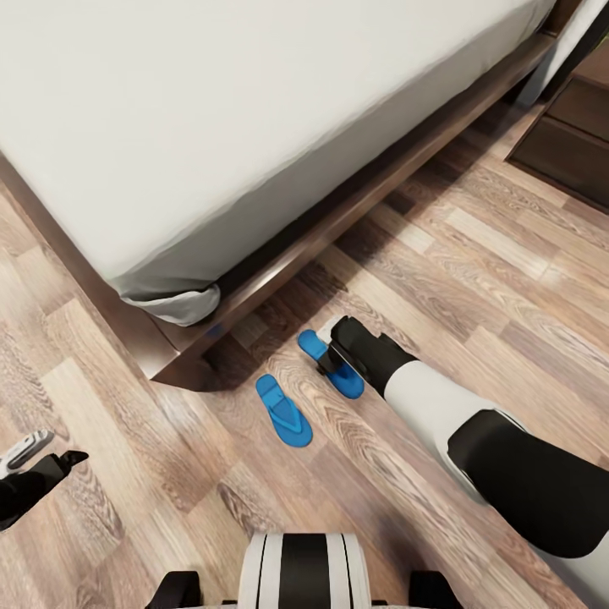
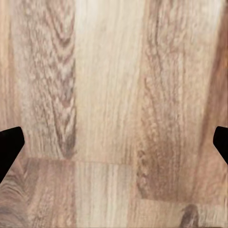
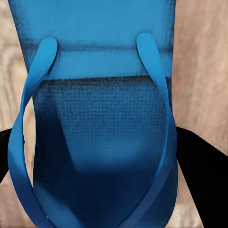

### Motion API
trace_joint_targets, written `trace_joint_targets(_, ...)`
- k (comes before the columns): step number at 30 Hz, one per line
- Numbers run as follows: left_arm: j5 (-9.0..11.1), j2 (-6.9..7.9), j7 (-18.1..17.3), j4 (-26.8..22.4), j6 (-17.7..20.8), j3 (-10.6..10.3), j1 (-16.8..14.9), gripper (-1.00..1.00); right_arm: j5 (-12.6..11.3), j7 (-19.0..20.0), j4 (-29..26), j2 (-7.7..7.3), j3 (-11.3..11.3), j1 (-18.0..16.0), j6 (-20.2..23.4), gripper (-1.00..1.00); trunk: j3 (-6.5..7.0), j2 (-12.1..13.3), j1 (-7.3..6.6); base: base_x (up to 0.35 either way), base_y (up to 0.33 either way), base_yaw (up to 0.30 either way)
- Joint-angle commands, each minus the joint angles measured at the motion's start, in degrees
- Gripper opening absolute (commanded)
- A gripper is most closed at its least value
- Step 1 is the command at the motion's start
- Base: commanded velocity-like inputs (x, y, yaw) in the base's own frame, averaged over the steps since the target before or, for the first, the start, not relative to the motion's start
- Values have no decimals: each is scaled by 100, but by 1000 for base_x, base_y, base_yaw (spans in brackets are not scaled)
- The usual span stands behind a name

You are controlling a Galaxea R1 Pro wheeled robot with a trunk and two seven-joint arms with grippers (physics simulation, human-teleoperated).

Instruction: In the bedroom, move the book from the bed onto either nightstand, and place the two sandals side by side next to the bed.

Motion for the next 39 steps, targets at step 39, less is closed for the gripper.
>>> trace_joint_targets(39,-82,78,161,84,199,408,91,100,-51,71,-18,0,-2,68,35,-100,-71,-6,6,-35,56,0)
